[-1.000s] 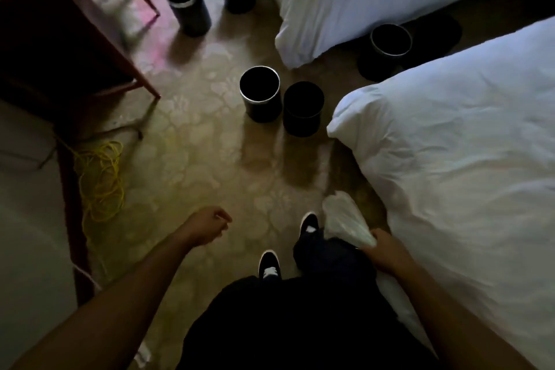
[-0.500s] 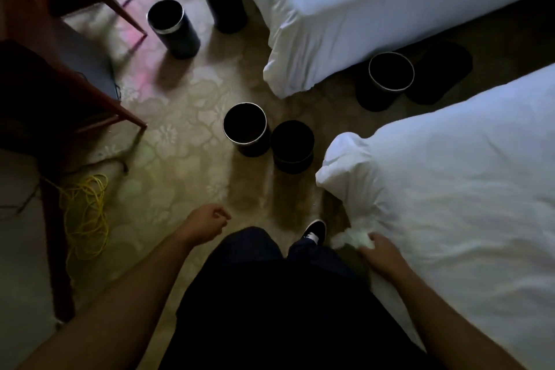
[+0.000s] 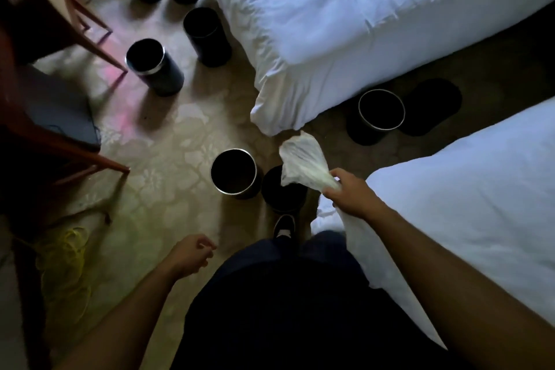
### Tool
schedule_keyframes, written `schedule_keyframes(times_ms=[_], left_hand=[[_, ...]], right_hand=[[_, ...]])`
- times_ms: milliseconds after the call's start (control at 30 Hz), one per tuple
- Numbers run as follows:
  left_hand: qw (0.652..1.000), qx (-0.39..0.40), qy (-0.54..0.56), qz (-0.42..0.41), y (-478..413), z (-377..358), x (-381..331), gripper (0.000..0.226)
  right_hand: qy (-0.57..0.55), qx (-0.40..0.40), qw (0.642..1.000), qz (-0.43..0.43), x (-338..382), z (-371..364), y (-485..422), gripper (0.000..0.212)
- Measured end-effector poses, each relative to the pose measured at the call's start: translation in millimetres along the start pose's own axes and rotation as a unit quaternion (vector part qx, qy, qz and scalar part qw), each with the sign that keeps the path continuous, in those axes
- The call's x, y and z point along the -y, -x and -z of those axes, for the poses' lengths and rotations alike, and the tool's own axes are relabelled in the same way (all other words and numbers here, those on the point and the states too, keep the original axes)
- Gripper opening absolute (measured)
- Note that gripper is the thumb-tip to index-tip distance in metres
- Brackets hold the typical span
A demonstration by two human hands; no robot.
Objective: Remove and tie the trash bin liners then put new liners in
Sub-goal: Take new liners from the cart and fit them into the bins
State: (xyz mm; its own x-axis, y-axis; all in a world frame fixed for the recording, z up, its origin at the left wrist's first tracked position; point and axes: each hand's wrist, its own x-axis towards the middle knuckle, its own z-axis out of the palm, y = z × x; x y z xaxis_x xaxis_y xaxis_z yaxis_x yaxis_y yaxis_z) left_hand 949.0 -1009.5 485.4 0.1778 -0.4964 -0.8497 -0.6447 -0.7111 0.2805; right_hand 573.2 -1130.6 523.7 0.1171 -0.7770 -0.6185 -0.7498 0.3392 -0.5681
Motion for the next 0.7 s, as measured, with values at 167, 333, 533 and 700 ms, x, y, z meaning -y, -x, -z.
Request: schedule_keyframes(times_ms=[167,333,533,700], left_hand=[[0.993,0.043,-0.080,-0.070,-45.6,34.6,-85.0,0.015],[0.969,0.066,-0.157,-0.180,-77.6,38.2,-209.3,0.019],[0.943,0.088,-0.187,-0.262,-107.4,8.8,-362.3,0.014],[0.935,0.071,-0.184,-0.296,-131.0,-19.8,-467.4,0.015]], right_hand=[[0.000,-0.043,0.996,-0.083,-27.7,41.4,-5.7,0.042],[-0.044,-0.075,0.976,-0.197,-89.4,71.9,8.8,0.041],[-0.105,-0.108,0.938,-0.311,-167.1,96.1,17.7,0.036],[-0.145,-0.110,0.927,-0.327,-219.2,142.5,-23.2,0.041]])
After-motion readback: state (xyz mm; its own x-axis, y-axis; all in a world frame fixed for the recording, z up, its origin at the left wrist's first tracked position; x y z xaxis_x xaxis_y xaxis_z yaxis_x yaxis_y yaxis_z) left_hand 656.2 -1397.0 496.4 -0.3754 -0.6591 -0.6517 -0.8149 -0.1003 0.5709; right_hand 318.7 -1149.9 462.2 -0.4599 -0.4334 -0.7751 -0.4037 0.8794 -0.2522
